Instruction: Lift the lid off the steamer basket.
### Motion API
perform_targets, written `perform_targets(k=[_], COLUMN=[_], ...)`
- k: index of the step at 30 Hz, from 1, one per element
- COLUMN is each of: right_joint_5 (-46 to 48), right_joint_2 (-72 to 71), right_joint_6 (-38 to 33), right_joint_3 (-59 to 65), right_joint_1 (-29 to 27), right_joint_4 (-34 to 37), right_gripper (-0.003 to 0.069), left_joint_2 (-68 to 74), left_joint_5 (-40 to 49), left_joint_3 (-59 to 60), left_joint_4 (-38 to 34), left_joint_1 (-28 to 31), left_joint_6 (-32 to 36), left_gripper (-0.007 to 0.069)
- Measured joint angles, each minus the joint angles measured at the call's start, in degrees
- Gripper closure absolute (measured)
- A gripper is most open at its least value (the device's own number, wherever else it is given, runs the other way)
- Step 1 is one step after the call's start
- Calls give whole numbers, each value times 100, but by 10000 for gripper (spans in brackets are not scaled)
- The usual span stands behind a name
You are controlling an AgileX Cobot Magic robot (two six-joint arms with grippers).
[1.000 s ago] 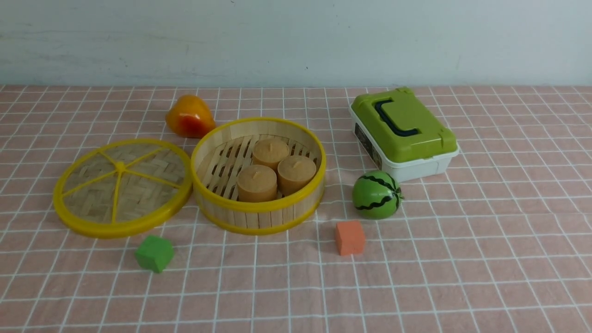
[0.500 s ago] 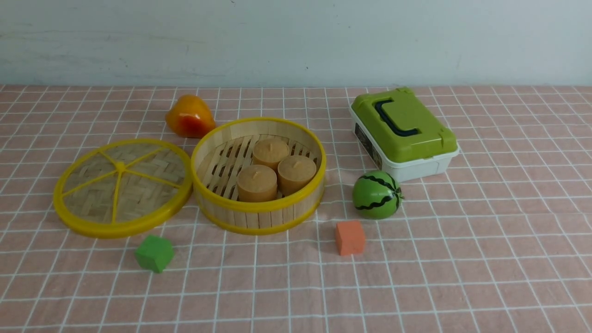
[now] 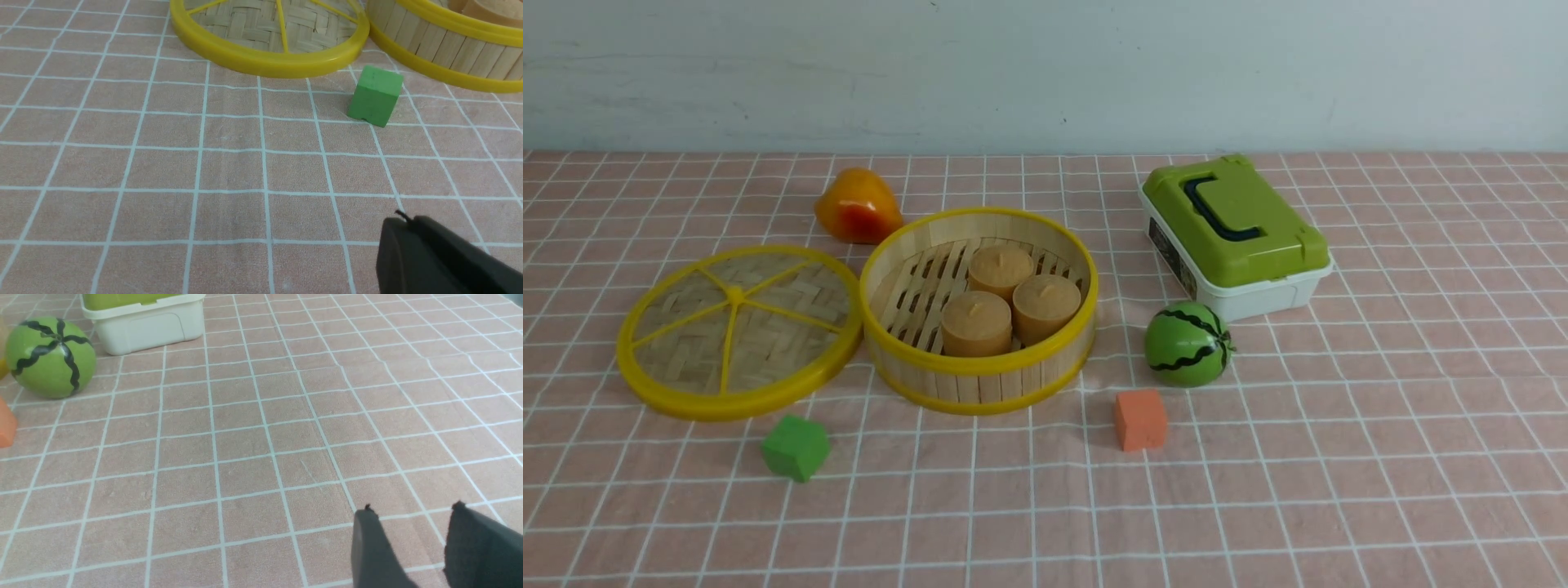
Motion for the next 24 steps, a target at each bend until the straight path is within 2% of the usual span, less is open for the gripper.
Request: perform_targets(k=[24], right_joint_5=[0], right_joint_2=[0], right_joint_6=[0], right_joint_3=[0], right_joint_1=[0], right_joint_4=[0], right_gripper=[418], left_joint_2=[0], left_joint_5=[0], left_joint_3=[0], left_joint_4=[0], left_joint_1=[0], left_joint_6=[0], left_gripper=[603])
